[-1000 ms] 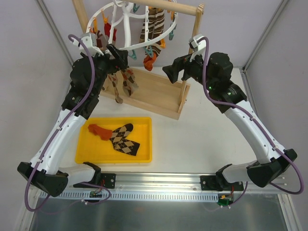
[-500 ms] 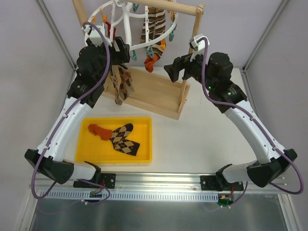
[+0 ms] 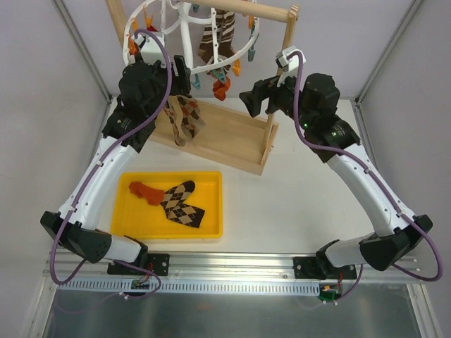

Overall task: Clip the socks to the hanger
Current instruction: Open the clamp at the hanger.

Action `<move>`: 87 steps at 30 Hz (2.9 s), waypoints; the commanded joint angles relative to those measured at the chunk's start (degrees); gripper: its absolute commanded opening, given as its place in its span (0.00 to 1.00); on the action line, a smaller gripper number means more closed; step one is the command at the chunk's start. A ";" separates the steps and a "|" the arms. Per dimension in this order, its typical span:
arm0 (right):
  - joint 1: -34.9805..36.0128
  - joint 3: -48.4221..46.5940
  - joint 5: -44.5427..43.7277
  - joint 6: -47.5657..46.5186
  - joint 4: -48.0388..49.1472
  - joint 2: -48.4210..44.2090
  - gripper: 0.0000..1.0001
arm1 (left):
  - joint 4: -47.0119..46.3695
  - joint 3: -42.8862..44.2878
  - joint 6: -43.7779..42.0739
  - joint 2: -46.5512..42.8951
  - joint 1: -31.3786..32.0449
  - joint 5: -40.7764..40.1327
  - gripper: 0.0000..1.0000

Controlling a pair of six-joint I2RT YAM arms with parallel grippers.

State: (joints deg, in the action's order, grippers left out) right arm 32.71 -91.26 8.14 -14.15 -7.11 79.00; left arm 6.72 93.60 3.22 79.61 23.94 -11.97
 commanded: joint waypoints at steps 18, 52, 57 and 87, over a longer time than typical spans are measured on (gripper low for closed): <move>-0.19 -4.98 3.55 -1.58 4.56 3.53 0.83 | 1.28 -0.79 -0.41 -3.76 -1.71 -15.98 0.61; 1.83 -11.83 9.87 -11.25 14.67 15.04 0.61 | 1.10 -2.46 1.08 -5.43 -3.73 -9.67 0.61; 1.92 -13.67 10.05 -10.46 14.68 16.18 0.46 | 0.66 -4.13 -1.20 -9.21 -3.73 4.10 0.67; 5.96 -14.73 13.39 -10.90 12.39 17.06 0.30 | -0.48 2.11 -29.32 -2.98 -3.55 36.92 0.72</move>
State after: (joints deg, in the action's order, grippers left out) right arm 38.30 -102.98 19.99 -24.49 3.55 96.29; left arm 9.04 92.47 -21.12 76.53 20.56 21.02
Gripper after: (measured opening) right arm 0.296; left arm 0.720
